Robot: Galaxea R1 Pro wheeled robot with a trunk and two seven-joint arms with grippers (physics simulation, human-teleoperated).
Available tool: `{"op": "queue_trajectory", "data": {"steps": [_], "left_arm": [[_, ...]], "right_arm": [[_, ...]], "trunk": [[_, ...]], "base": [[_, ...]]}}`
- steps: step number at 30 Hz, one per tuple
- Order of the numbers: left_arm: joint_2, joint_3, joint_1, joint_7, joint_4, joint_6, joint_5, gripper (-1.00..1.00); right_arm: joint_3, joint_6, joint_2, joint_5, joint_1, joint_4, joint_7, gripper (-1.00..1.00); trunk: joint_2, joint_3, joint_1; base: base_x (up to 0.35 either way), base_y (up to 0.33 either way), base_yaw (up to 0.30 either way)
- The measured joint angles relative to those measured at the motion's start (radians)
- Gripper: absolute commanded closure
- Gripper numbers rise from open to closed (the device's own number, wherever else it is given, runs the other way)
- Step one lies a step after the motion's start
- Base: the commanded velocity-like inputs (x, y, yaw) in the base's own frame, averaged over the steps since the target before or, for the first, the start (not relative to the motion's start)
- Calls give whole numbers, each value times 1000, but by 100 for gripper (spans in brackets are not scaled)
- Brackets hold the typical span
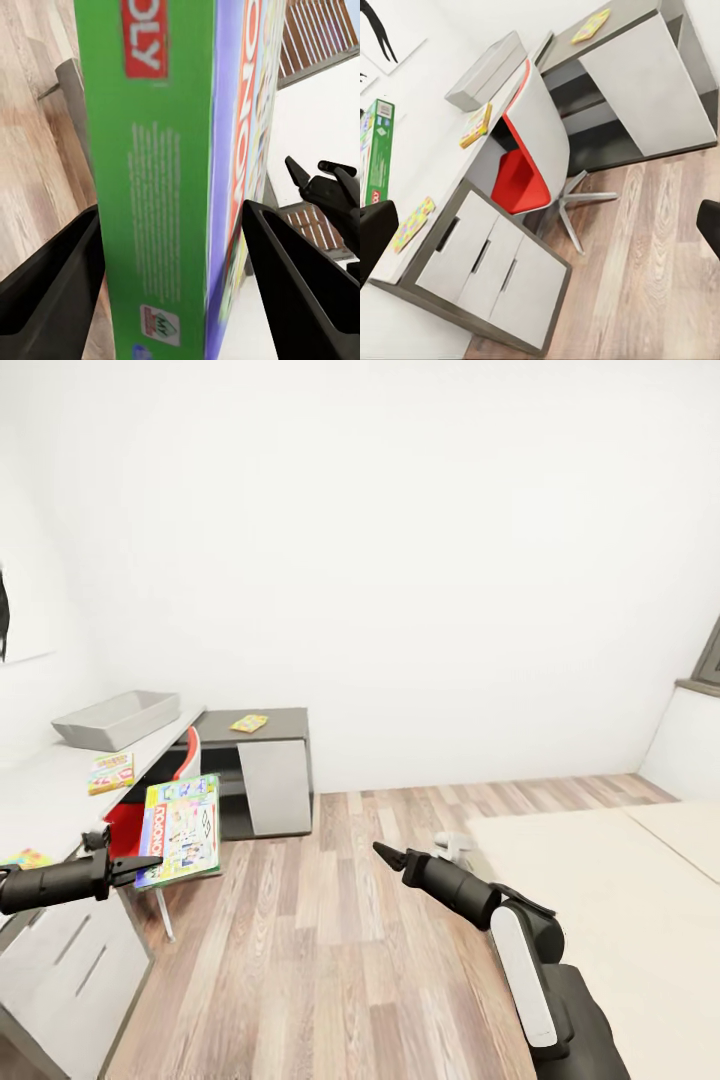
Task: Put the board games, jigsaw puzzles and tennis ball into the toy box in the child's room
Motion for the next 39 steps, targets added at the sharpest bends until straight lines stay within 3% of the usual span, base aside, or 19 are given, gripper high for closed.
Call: {"op": "queue_trajectory", "data": {"steps": [14, 22, 39], "left_arm": [[0, 0, 0, 0, 0, -1, 1, 100], [0, 0, 0, 0, -2, -3, 3, 100], [0, -2, 0, 0, -6, -6, 3, 100]], "right_arm": [[0, -1, -1, -2, 0, 11, 1, -100], [0, -66, -3, -3, 0, 11, 4, -100], [0, -71, -6, -3, 0, 11, 11, -100]], "trunk": [[98, 37, -54], [154, 65, -84], [273, 146, -150]], "base": [[0, 0, 257], [0, 0, 27], [0, 0, 0]]}}
